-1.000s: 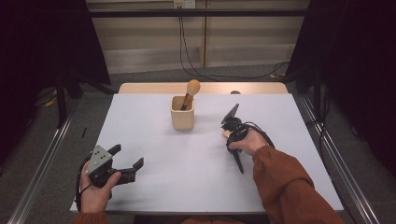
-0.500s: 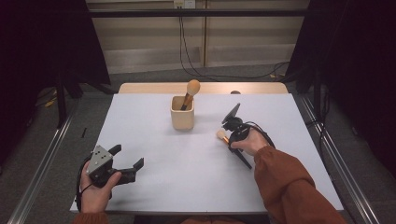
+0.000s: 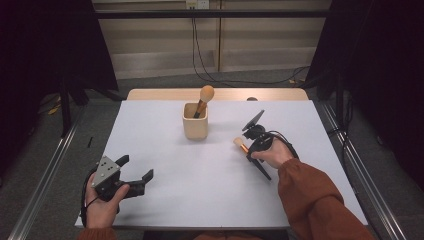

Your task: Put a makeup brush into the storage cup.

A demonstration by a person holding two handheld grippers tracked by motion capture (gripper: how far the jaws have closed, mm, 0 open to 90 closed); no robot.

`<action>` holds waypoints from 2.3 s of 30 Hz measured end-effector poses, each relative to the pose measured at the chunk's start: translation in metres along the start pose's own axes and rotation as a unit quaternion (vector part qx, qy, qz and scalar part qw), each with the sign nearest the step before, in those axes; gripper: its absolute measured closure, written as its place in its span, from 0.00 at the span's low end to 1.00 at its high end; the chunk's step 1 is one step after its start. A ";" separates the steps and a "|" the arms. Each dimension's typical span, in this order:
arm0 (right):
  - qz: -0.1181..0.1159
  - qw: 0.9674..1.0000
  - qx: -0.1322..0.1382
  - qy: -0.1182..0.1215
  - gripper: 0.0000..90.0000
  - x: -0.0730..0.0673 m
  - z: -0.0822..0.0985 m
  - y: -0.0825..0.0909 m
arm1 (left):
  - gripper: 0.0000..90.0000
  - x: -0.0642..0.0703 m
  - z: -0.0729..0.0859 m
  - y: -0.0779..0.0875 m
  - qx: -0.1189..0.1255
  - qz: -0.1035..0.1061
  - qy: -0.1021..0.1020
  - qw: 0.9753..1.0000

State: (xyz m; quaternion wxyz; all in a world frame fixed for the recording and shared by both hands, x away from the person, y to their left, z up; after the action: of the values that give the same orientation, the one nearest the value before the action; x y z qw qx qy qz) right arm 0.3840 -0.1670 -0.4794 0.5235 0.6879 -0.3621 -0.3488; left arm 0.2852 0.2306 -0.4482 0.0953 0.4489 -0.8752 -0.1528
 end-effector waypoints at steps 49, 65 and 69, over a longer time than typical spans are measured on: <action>-0.076 0.949 0.305 -0.001 0.84 0.000 0.022 0.047 | 0.04 0.000 0.001 0.001 0.000 -0.004 0.002 1.000; -0.089 0.921 0.380 0.001 0.84 -0.003 0.028 0.042 | 0.04 0.000 0.001 0.002 0.002 -0.004 0.002 1.000; -0.101 0.909 0.404 0.000 0.84 -0.001 0.031 0.043 | 0.04 0.000 0.000 0.002 0.003 -0.005 0.002 1.000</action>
State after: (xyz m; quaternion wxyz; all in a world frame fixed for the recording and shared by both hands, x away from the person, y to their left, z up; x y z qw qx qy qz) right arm 0.3517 -0.1890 -0.4440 0.1629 0.8736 -0.4001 -0.2240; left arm 0.2839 0.2318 -0.4481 0.0952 0.4536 -0.8733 -0.1499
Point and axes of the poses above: each handheld gripper's, and its own axes: y roughly backward along the jaws, z roughly out of its underside, x roughly to its right, the point moved 4 cm from there along -y, roughly forward along the jaws, and after that the axes turned 1 degree about -z, right-handed, at the moved point
